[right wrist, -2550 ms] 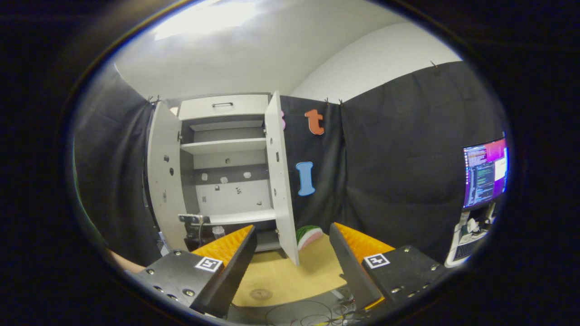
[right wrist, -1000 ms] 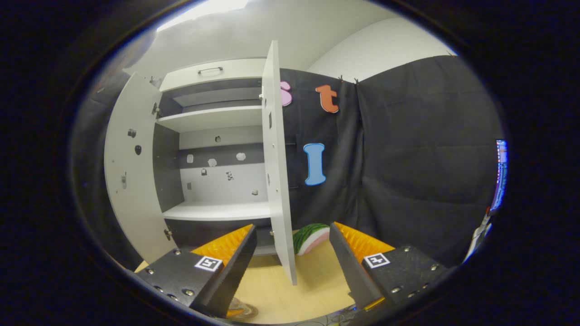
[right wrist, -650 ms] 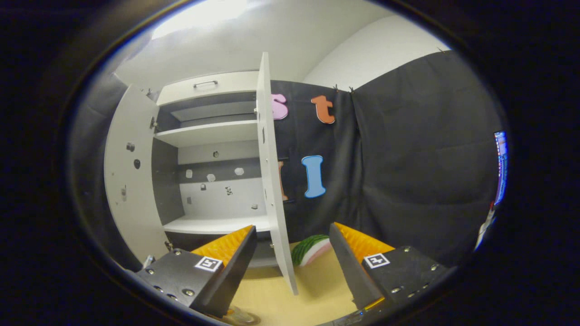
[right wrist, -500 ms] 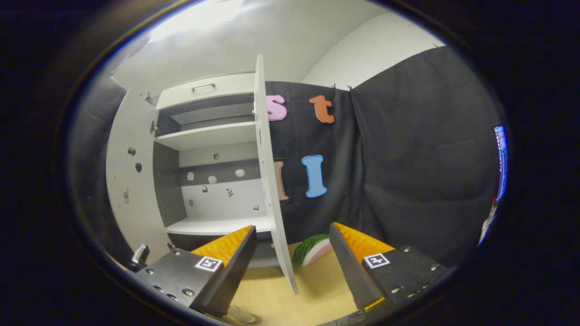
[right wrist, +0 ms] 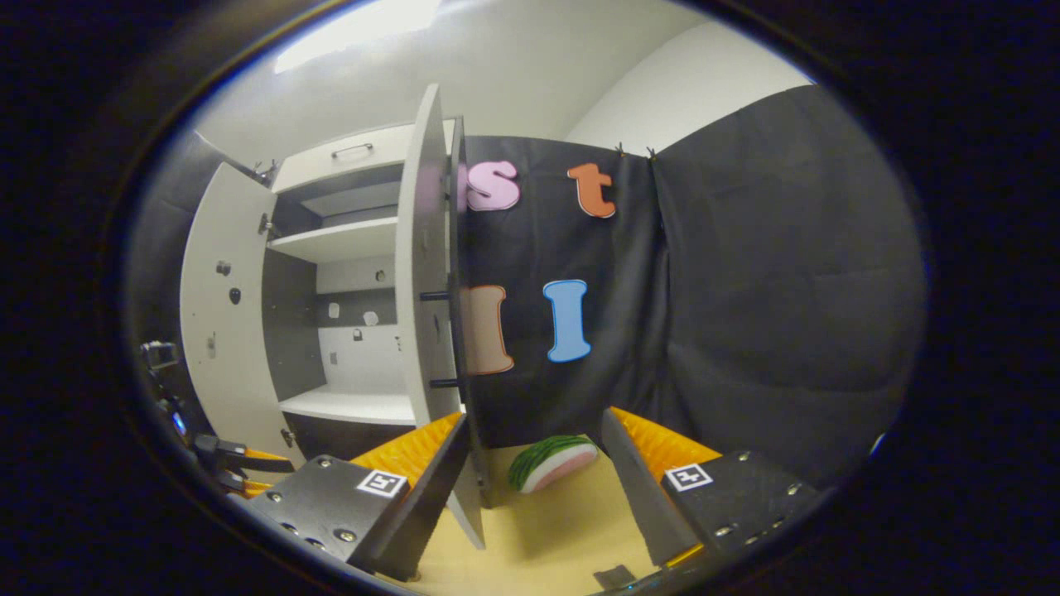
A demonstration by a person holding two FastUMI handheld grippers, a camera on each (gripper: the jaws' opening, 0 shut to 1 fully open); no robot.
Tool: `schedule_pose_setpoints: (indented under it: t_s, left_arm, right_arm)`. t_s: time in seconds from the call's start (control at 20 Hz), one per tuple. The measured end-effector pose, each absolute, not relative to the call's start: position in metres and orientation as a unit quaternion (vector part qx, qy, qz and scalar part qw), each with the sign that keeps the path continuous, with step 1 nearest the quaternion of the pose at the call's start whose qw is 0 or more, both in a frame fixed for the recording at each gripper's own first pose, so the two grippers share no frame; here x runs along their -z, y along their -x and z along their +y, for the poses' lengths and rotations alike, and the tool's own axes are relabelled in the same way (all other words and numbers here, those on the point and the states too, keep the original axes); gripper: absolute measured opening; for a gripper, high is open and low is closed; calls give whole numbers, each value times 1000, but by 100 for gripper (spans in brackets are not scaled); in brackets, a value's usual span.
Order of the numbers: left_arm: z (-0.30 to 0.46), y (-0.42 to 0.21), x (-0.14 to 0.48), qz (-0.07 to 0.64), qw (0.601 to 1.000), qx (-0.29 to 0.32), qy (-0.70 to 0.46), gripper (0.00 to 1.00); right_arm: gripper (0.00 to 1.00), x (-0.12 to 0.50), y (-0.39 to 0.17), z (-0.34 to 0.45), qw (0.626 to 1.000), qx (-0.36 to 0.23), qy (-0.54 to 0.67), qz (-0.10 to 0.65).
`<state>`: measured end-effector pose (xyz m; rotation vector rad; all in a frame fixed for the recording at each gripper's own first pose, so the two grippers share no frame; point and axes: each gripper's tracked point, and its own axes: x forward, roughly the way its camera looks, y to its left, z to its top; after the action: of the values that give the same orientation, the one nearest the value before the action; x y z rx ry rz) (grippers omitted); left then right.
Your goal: Grasp the bottle in the cabinet with the left hand and place it on the coaster, then close the right door with the right hand and the left door with the left hand.
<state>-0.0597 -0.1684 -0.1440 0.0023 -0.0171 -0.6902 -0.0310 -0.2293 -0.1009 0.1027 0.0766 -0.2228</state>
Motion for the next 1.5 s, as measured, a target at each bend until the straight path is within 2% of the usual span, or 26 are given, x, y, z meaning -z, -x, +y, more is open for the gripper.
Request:
schedule_pose_setpoints:
  t_s: [0.3,0.45,0.55,0.6,0.65,0.75,0.8,0.85,0.9,1.2,1.25,1.35,1.4,1.5]
  left_arm:
    - [-117,70,96,-37,971,236,9,98]
    - [-78,83,95,-42,982,184,2,95]
    - [-51,91,102,-32,988,149,-1,98]
    - [-36,95,106,-26,991,131,-3,98]
    - [-23,101,106,-24,993,112,-2,98]
    - [2,109,103,-25,997,80,3,98]
    - [13,113,98,-30,997,65,9,98]
    - [25,115,95,-35,998,48,11,98]
    - [37,117,92,-41,999,32,10,98]
    - [80,115,83,-35,999,-2,10,97]
    - [88,113,81,-36,999,-6,14,94]
    - [105,114,84,-27,999,-20,10,100]
    - [113,114,83,-25,999,-23,4,93]
    - [124,108,79,-25,999,-21,2,97]
  right_arm:
    - [98,95,-11,-282,988,117,-83,52]
    - [98,92,-52,-267,988,97,-98,69]
    - [98,89,-71,-252,992,71,-78,70]
    - [98,84,-76,-248,995,61,-56,61]
    - [89,77,-75,-243,997,55,-26,47]
    - [87,71,-73,-238,998,52,6,29]
    - [93,74,-71,-232,998,48,2,31]
    - [87,76,-70,-227,998,46,-4,36]
    - [93,76,-70,-223,998,43,-7,34]
    - [93,76,-70,-204,999,33,-3,39]
    - [93,76,-69,-203,999,35,-9,38]
    - [93,77,-69,-202,998,39,-14,41]
    - [93,77,-69,-201,998,40,-13,41]
    - [93,76,-69,-196,998,40,-5,39]
